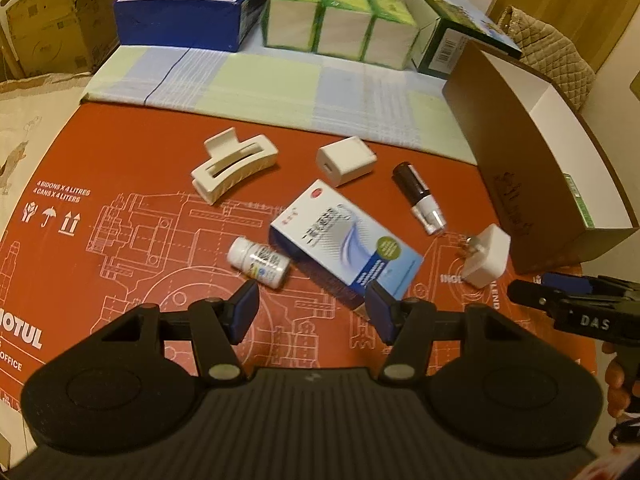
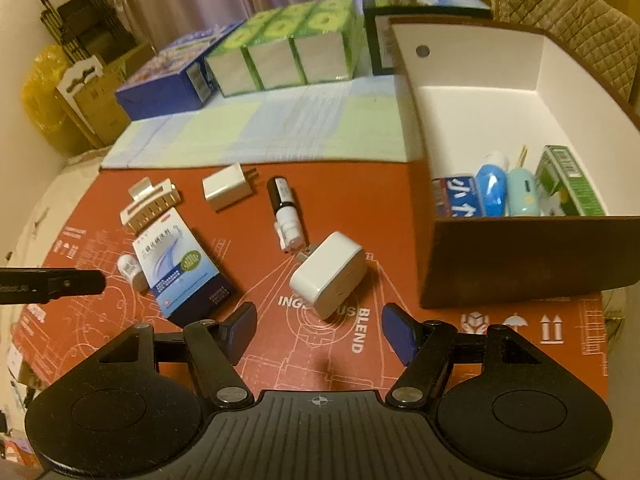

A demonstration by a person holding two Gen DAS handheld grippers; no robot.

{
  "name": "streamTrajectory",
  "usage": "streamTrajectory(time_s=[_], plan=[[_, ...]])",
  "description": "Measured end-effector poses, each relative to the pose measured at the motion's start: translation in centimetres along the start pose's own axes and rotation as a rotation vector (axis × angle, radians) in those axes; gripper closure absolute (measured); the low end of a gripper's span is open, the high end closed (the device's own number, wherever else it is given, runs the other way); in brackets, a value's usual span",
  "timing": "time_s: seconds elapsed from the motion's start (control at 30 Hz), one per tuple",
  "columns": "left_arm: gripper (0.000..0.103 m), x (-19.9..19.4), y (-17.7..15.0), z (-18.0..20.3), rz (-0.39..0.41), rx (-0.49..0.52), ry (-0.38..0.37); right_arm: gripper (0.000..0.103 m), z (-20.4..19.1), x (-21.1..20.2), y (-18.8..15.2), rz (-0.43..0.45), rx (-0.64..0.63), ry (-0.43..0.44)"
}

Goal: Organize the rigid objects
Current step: 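Move both grippers back over the orange mat toward the remaining items, then close the right gripper on the white charger plug while the left gripper approaches the medicine box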

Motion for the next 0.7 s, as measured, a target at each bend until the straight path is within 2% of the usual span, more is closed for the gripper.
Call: streamTrajectory(time_s=[0.37,0.43,0.5,0.57,0.67,0.7], plan=[[0.048,1.1,-0.1,-1.6,-0.022,-0.006,0.003,0.038,-0.5,3.5,1.0,0.005,0.018,-0.075],[0.048,1.3,-0.3,-1.2,-0.027,0.006,-0.010,0.043,-0.4,4.1,1.0,0.004,0.020,-0.086],[0.048,1.6,-0.4,-0.4,-0.034,0.029,-0.030,0.058,-0.1,4.5,0.9,-0.001,0.029,-0.088],[0.048,2.0,-0.5,0.4,-0.043,0.048,-0.044,0.062,0.1,4.8,0.7,-0.003,0.042,-0.069],[0.048,2.5,-0.6,1.3,-0.058,0.062,-0.062,0.074,0.0,4.8,0.5,-0.009,0.018,-0.070],[0.048,2.7,-0.6,1.5,-0.062,0.064,-0.065,0.075,0.0,4.7,0.4,-0.006,0.006,-0.073]])
Point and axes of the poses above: each gripper's, at about its wrist camera, not at the fingertips, and x roughly the way its jaws point, z to its right, y to its top, the point moved 5 cm from there along x, roughly the way its jaws point, and after that the axes turned 8 degrees about -x, right-handed, at the moved point
